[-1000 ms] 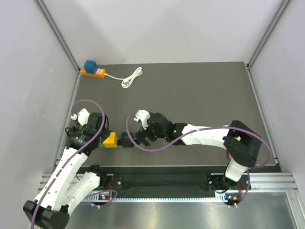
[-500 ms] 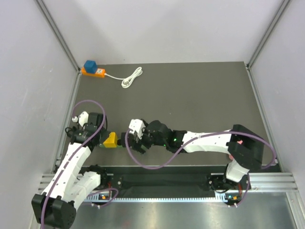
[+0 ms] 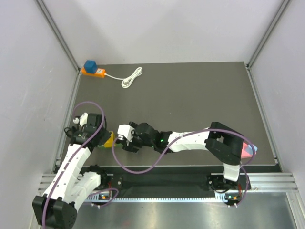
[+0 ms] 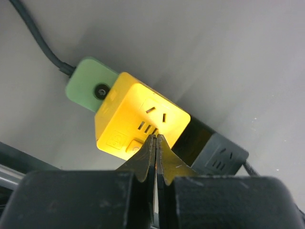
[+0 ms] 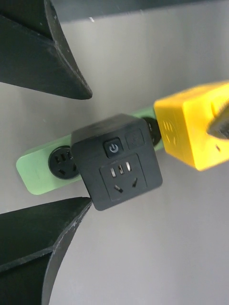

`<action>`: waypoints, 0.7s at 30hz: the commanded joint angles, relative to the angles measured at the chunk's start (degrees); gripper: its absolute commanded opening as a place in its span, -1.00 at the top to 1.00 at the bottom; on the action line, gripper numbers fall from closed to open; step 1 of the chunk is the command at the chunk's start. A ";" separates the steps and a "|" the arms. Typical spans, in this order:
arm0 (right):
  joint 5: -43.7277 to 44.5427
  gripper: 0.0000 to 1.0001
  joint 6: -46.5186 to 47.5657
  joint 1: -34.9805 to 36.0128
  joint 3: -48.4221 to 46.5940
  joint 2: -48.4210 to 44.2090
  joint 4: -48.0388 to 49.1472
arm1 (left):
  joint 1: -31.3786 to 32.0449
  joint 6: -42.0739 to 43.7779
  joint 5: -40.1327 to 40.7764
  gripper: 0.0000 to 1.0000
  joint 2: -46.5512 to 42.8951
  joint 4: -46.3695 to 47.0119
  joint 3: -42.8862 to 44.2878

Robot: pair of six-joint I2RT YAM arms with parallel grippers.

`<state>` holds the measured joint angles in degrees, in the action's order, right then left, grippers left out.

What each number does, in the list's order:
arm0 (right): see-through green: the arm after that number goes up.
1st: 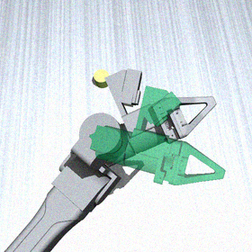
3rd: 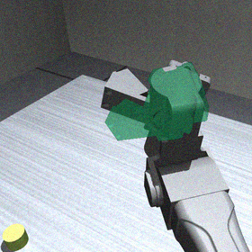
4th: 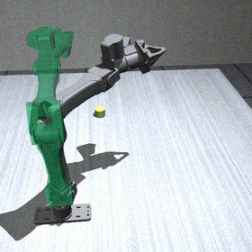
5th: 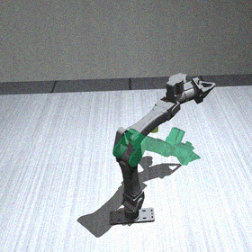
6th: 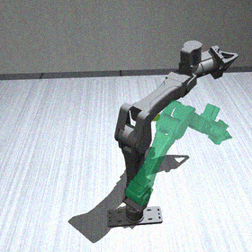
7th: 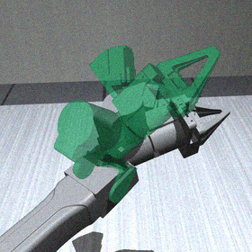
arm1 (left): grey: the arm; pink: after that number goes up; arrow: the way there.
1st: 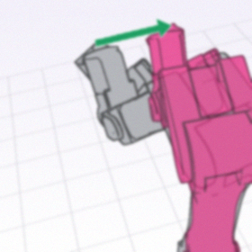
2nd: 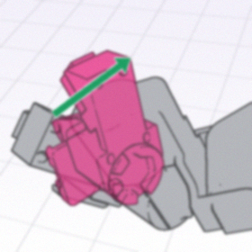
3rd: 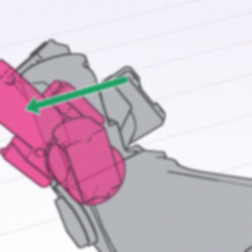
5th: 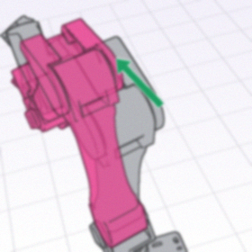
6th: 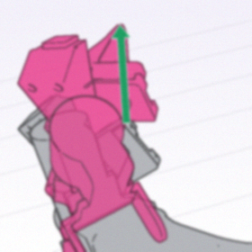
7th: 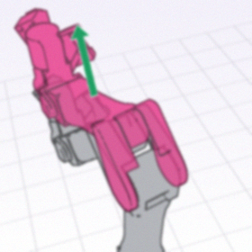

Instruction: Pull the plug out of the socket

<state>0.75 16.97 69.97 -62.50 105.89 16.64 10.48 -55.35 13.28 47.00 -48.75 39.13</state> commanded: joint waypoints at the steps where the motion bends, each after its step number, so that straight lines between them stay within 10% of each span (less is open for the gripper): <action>1: -2.95 -0.61 2.01 0.69 -6.84 2.83 2.87 | -0.37 -1.95 -3.08 1.00 2.39 -2.40 -2.31; 21: -17.10 -0.77 6.14 -7.66 -9.12 1.95 0.93 | -0.37 -0.99 -1.50 1.00 -1.65 -5.48 0.68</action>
<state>-9.21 22.96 63.72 -67.92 108.29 14.59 10.22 -58.52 11.44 46.37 -48.80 38.81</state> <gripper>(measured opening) 0.887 0.011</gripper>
